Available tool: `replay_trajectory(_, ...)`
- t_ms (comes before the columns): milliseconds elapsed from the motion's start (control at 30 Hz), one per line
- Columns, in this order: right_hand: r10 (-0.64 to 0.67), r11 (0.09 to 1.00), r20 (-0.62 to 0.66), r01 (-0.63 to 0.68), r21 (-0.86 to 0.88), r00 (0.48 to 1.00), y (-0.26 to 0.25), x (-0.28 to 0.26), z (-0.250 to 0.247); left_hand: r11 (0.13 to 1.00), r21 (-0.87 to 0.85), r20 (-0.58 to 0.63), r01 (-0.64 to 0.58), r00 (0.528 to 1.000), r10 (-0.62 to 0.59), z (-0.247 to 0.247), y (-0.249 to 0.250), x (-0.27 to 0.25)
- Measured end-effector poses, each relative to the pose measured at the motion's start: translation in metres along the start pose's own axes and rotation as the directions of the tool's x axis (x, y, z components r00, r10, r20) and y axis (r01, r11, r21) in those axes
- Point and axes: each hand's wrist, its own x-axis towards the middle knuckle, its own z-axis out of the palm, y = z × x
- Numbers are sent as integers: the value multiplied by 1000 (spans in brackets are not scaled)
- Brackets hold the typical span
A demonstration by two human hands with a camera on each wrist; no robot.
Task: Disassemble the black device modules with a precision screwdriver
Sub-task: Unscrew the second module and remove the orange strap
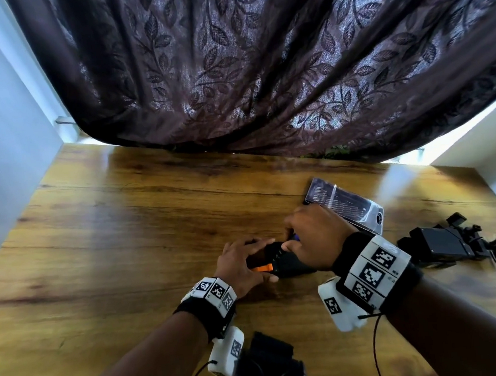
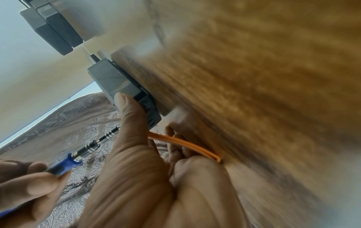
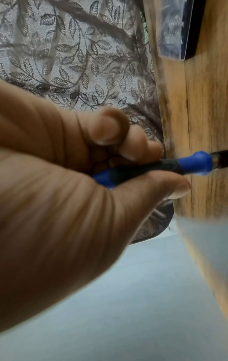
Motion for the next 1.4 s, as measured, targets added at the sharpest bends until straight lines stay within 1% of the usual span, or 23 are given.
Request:
replay_trajectory(67, 6, 1000, -2, -6, 6, 1000, 1, -4, 4, 1000, -6, 13, -4, 1000, 4, -1, 0, -1)
replay_trajectory(167, 2, 999, -45, 0, 45, 999, 5, -12, 10, 1000, -11, 21, -6, 1000, 6, -3, 0, 0)
replay_trajectory(267, -12, 980, -122, 36, 196, 992, 8, -18, 12, 1000, -5, 36, -1, 999, 1, -5, 2, -1)
replay_trajectory(333, -13, 940, -178, 73, 333, 984, 8, -19, 14, 1000, -12, 39, 1, 999, -1, -6, 3, -1)
replay_trajectory(400, -13, 913, -227, 104, 394, 974, 9, -18, 22, 1000, -12, 39, 14, 999, -14, -7, 5, -1)
replay_trajectory(467, 20, 894, -217, 80, 440, 976, 12, -15, 36, 1000, -6, 45, 16, 999, -16, -8, 6, -2)
replay_trajectory(567, 105, 819, -160, 6, 574, 982, 17, -15, 49, 1000, -4, 67, 17, 998, -17, -10, 9, -4)
replay_trajectory(633, 154, 797, -166, -23, 604, 974, 20, -17, 51, 1000, -7, 81, 22, 996, -22, -11, 10, -4)
replay_trajectory(700, 195, 763, -200, -20, 647, 960, 23, -19, 46, 1000, -4, 89, 18, 996, -18, -12, 9, -4)
replay_trajectory(800, 254, 656, -210, -9, 754, 944, 29, -22, 45, 1000, -2, 96, 27, 995, -27, -11, 8, -2)
replay_trajectory(867, 289, 604, -202, -14, 797, 936, 33, -24, 48, 999, -1, 98, 32, 995, -32, -10, 8, -2)
replay_trajectory(933, 360, 546, -223, -11, 838, 906, 35, -25, 52, 1000, -2, 90, 23, 996, -23, -10, 6, -2)
replay_trajectory(967, 409, 546, -258, -8, 838, 875, 38, -28, 55, 1000, -8, 85, 21, 996, -20, -10, 5, -2)
replay_trajectory(1033, 505, 579, -357, -2, 815, 786, 40, -35, 55, 1000, -17, 75, 20, 997, -19, -9, 4, -2)
replay_trajectory(1067, 532, 571, -398, 30, 820, 747, 44, -40, 56, 1000, -19, 72, 18, 997, -16, -9, 5, -2)
replay_trajectory(1100, 539, 543, -421, 82, 836, 729, 50, -44, 58, 1000, -16, 75, 19, 997, -18, -9, 5, -2)
replay_trajectory(1133, 527, 500, -428, 140, 855, 734, 55, -48, 62, 1000, -11, 82, 22, 996, -21, -10, 6, -3)
replay_trajectory(1167, 508, 478, -428, 169, 862, 748, 62, -51, 67, 1000, -7, 92, 29, 995, -28, -11, 7, -3)
replay_trajectory(1200, 487, 486, -432, 175, 856, 759, 69, -53, 74, 999, -4, 102, 37, 994, -36, -12, 8, -3)
replay_trajectory(1300, 427, 628, -463, 112, 770, 777, 88, -48, 105, 994, -26, 123, 109, 987, -105, -12, 12, -1)
replay_trajectory(1333, 398, 660, -453, 94, 745, 798, 93, -44, 115, 990, -22, 121, 142, 983, -138, -11, 15, 0)
replay_trajectory(1400, 345, 684, -388, 54, 728, 855, 100, -37, 131, 980, 10, 100, 197, 975, -197, -7, 22, 4)
